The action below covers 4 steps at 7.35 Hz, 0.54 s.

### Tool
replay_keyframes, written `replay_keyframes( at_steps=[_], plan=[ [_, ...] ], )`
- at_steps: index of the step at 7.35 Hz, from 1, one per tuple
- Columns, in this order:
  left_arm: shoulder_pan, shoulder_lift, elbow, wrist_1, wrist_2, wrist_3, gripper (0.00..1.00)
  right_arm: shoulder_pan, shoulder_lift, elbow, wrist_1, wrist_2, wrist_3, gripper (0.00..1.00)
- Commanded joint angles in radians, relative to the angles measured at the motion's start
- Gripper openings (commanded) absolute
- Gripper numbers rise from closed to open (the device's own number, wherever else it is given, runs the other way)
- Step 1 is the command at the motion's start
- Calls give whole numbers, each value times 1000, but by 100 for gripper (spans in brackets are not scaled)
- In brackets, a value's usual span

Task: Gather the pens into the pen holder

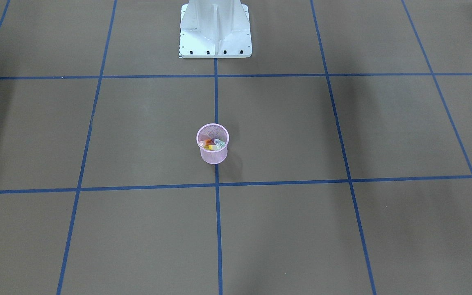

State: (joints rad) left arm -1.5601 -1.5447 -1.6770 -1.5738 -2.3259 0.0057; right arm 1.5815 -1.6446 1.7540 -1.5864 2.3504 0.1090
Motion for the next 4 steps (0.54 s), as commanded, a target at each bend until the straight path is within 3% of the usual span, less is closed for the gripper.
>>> replay_keyframes(
  at_steps=[1,4],
  plan=[
    [0,0,2,0,-18,0,100,0,-1,4,2,15,3,99],
    [0,-2,0,0,-17,0,100,0,-1,1,3,15,5,99]
  ],
)
